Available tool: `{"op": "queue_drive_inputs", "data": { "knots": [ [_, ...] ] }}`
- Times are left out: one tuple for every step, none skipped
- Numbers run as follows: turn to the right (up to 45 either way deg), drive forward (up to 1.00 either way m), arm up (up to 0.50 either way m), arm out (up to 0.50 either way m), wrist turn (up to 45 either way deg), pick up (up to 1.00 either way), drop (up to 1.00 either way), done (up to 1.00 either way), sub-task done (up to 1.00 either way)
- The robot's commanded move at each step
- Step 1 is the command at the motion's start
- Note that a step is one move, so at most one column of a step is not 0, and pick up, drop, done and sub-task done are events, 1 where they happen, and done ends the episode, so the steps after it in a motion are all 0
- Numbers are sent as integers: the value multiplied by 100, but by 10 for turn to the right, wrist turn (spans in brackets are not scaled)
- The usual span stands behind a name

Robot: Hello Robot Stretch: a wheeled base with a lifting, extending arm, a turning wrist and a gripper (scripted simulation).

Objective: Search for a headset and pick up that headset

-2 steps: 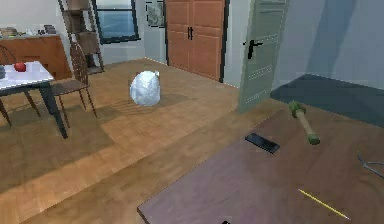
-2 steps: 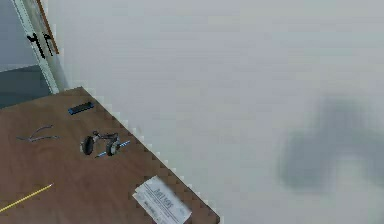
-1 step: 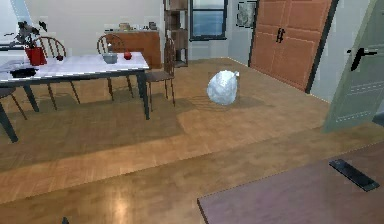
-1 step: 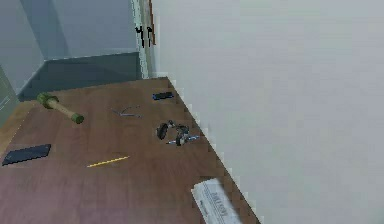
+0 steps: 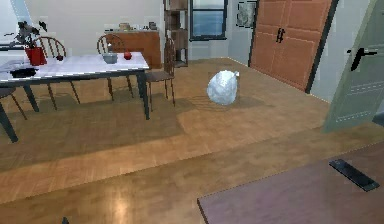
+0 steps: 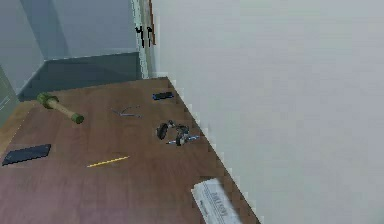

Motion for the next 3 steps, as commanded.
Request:
{"op": "queue_drive_inputs", "data": {
  "knots": [
    [0, 0, 38, 0, 0, 0, 0, 0, 0],
    [0, 0, 0, 46, 0, 0, 0, 0, 0],
    [0, 0, 0, 0, 450, 0, 0, 0, 0]
  ]
}}
